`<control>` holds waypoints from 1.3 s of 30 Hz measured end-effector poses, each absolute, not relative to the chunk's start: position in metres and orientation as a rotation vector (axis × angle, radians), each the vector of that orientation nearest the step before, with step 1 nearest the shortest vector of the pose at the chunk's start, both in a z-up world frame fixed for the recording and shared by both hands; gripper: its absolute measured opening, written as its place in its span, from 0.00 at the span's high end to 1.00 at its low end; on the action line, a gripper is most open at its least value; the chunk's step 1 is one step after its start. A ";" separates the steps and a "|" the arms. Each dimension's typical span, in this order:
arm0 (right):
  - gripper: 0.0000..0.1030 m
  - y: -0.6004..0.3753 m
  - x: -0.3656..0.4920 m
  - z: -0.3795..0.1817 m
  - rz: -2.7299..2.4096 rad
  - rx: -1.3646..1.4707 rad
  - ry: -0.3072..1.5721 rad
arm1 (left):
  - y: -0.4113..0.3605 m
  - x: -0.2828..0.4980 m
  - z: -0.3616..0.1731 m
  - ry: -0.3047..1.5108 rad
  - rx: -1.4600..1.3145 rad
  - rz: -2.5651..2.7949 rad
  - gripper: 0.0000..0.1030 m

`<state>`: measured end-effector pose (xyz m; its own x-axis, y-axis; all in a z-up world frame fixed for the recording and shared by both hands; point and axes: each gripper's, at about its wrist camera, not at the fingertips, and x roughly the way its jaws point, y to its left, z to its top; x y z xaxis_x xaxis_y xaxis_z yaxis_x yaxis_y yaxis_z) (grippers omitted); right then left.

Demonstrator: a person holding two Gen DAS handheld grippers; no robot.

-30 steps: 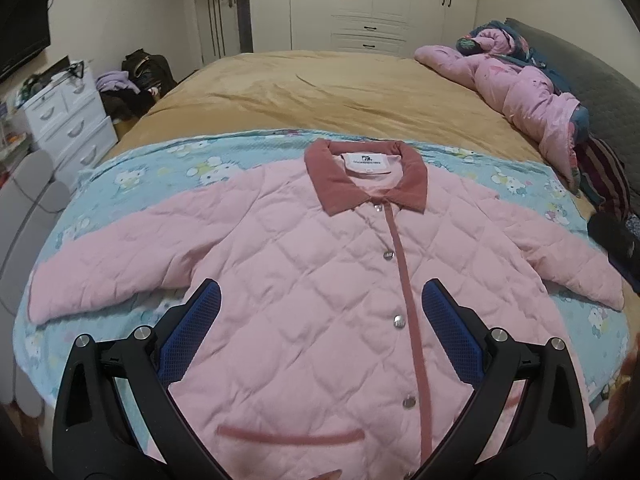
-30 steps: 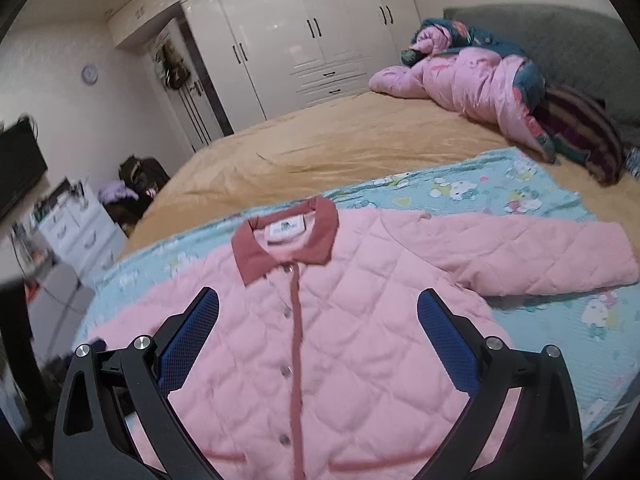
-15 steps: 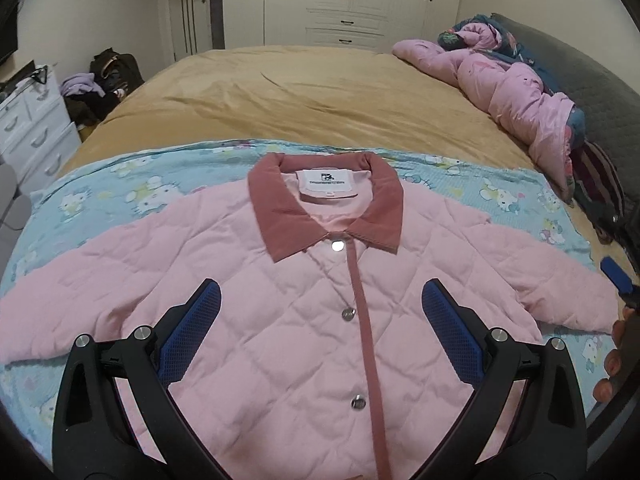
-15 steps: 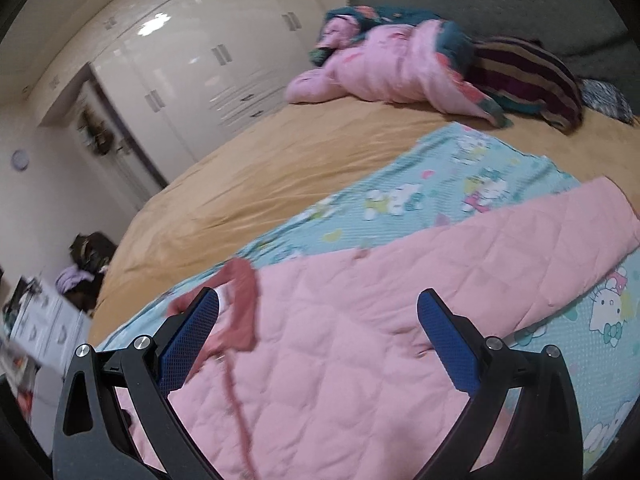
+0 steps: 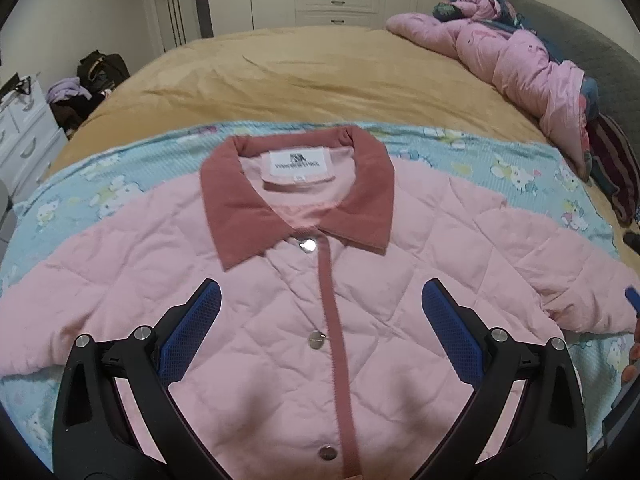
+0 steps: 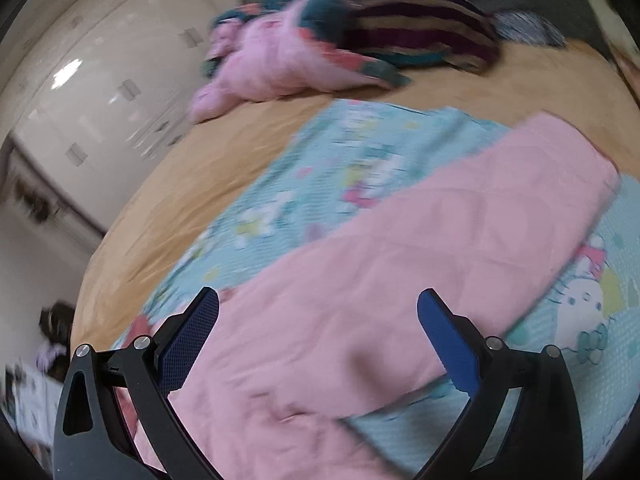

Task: Fold large clothes
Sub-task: 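Move the right gripper over the jacket to the sleeve cuff, then close the right gripper on the sleeve cuff and lift it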

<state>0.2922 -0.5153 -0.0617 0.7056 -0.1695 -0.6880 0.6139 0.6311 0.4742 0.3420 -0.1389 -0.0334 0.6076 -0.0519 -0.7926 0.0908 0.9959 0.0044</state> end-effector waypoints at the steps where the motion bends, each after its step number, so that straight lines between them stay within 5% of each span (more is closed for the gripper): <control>1: 0.04 -0.526 0.286 -0.070 -0.517 0.800 0.640 | -0.142 0.344 -0.038 0.923 0.044 -0.081 0.08; 19: 0.04 -0.627 0.232 -0.156 -0.860 1.049 0.611 | -0.178 0.364 -0.054 0.937 0.068 -0.060 0.08; 27: 0.04 -0.666 0.204 -0.177 -0.735 1.248 0.376 | -0.174 0.374 -0.068 0.991 0.051 -0.055 0.08; 28: 0.07 -0.668 0.202 -0.178 -0.727 1.257 0.344 | -0.172 0.375 -0.070 0.997 0.045 -0.048 0.08; 31: 0.64 -0.677 0.202 -0.180 -0.727 1.247 0.325 | -0.168 0.376 -0.071 1.009 0.022 -0.051 0.08; 32: 0.72 -0.682 0.200 -0.188 -0.699 1.296 0.300 | -0.166 0.375 -0.070 1.010 0.012 -0.059 0.08; 39: 0.86 -0.675 0.201 -0.135 -0.534 1.206 0.165 | -0.160 0.367 -0.042 0.969 -0.006 -0.083 0.08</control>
<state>0.2011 -0.6745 -0.1351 0.8653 -0.3044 -0.3982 0.4761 0.2506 0.8430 0.3669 -0.1604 -0.0424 0.5632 -0.0735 -0.8230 0.0678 0.9968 -0.0426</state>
